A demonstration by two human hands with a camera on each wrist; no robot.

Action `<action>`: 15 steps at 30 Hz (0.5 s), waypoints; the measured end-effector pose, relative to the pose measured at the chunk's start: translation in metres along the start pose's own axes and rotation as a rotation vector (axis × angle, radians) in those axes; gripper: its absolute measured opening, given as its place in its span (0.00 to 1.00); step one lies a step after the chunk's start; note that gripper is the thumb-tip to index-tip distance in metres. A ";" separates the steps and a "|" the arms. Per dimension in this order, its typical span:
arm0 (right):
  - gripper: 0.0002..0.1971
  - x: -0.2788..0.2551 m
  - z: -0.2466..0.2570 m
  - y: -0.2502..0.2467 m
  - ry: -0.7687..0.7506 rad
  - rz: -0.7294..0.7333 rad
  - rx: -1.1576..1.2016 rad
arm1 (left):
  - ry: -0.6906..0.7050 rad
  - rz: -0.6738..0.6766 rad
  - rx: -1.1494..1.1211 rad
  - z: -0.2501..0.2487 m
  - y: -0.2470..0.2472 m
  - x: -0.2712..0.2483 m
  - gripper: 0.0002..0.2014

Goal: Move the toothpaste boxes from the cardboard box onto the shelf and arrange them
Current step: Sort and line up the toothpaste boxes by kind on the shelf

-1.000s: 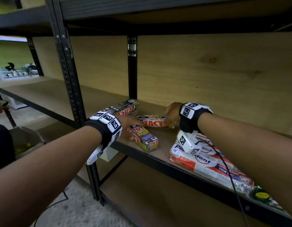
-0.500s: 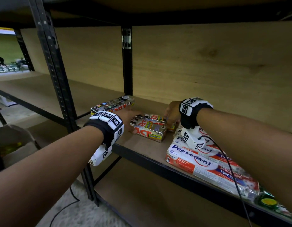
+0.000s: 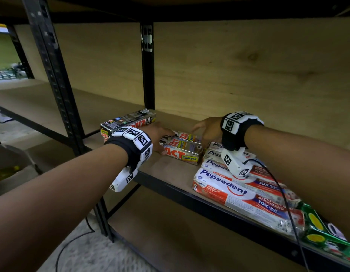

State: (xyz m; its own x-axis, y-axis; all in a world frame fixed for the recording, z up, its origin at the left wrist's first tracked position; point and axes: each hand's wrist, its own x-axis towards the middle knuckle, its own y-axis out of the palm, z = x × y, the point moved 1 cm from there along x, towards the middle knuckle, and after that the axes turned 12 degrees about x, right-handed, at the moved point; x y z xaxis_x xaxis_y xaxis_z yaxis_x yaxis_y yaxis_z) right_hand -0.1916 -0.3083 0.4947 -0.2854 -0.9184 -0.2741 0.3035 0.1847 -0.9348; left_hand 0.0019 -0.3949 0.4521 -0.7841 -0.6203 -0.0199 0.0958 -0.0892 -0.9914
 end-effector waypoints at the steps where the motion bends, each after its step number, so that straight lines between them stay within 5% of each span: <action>1: 0.32 -0.002 0.000 0.000 -0.016 0.014 0.023 | -0.007 -0.006 -0.003 0.000 0.001 0.001 0.38; 15: 0.28 -0.014 0.003 0.006 -0.070 0.039 0.033 | -0.032 -0.066 0.148 -0.011 0.007 0.001 0.37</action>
State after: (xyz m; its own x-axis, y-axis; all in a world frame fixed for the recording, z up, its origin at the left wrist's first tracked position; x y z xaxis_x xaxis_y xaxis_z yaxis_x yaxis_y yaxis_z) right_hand -0.1830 -0.2949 0.4937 -0.2087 -0.9331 -0.2928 0.3435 0.2104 -0.9153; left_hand -0.0050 -0.3876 0.4439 -0.7722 -0.6334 0.0506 0.1362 -0.2428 -0.9605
